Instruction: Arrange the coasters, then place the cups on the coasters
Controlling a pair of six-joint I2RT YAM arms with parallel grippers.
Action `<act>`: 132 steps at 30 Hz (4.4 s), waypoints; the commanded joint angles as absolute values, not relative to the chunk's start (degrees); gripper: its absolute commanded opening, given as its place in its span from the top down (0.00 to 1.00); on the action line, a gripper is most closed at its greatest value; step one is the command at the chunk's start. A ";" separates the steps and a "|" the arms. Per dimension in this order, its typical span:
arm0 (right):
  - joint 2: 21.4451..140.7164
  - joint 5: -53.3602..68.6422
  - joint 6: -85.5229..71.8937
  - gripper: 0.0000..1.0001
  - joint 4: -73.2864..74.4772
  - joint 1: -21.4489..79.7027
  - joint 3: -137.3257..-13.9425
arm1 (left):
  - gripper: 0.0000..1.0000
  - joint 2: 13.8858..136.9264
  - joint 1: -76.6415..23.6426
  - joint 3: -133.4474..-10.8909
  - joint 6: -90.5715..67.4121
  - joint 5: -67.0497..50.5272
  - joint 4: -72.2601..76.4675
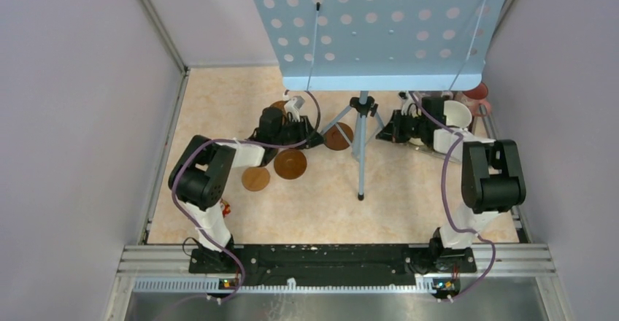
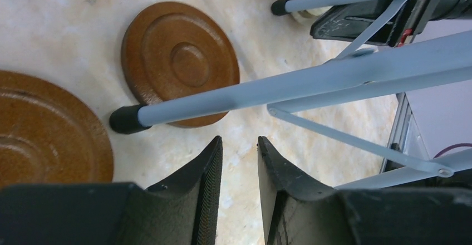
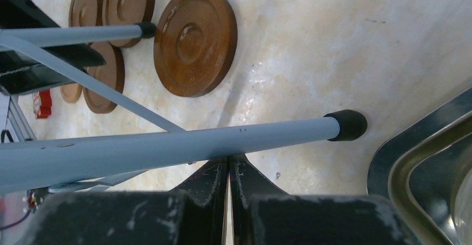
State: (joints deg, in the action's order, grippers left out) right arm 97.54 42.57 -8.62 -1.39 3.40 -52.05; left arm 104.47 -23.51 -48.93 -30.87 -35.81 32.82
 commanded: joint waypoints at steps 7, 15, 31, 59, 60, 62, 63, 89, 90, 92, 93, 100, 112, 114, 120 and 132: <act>93.96 35.75 -19.69 1.00 -17.95 5.56 -48.09 | 0.58 105.28 -26.57 -48.90 -40.15 -27.97 46.13; 95.80 30.54 -21.26 1.00 -21.03 5.85 -49.10 | 0.57 108.67 -27.03 -50.78 -40.69 -24.68 48.06; 103.71 29.15 -21.99 1.00 -22.96 5.87 -59.42 | 0.54 113.92 -24.66 -57.73 -37.36 -26.95 46.70; 121.96 26.44 -26.72 1.00 -28.39 6.43 -79.39 | 0.52 126.66 -20.08 -76.74 -33.97 -30.05 39.11; 122.56 26.33 -26.69 1.00 -28.47 6.60 -80.16 | 0.52 127.23 -19.90 -77.60 -33.79 -30.09 38.69; 123.94 26.28 -26.67 1.00 -28.48 6.76 -81.96 | 0.51 128.48 -19.45 -79.79 -33.35 -30.43 37.88; 124.65 26.17 -26.82 1.00 -28.36 6.89 -82.82 | 0.51 129.21 -19.24 -81.05 -33.17 -30.48 37.18; 143.77 24.89 -24.66 0.98 -18.28 8.62 -113.82 | 0.47 143.75 -15.26 -103.89 -29.67 -27.13 31.84; 144.34 24.87 -24.57 0.97 -18.16 8.80 -114.60 | 0.46 144.19 -14.86 -104.86 -29.67 -27.07 31.74; 145.38 24.63 -24.41 0.95 -17.74 9.07 -115.98 | 0.45 145.14 -14.23 -106.23 -29.77 -27.11 31.73; 145.72 24.55 -24.36 0.94 -17.68 9.17 -116.56 | 0.45 145.67 -14.02 -106.86 -29.73 -27.11 31.65; 148.26 23.74 -23.05 0.93 -16.54 9.58 -120.74 | 0.43 148.88 -13.06 -111.10 -30.19 -26.66 30.76; 142.09 26.43 -21.80 0.79 -17.65 9.75 -115.26 | 0.38 144.27 -12.66 -106.41 -29.49 -28.51 32.65; 139.36 26.69 -21.65 0.73 -18.30 9.77 -111.91 | 0.36 141.66 -12.66 -103.59 -29.40 -29.00 33.51; 128.34 26.66 -19.24 0.66 -21.13 9.76 -98.42 | 0.33 132.43 -12.66 -91.67 -26.94 -30.12 36.50; 105.53 28.16 -11.35 0.44 -12.72 9.74 -76.95 | 0.17 108.81 -10.96 -70.65 -15.35 -34.30 24.52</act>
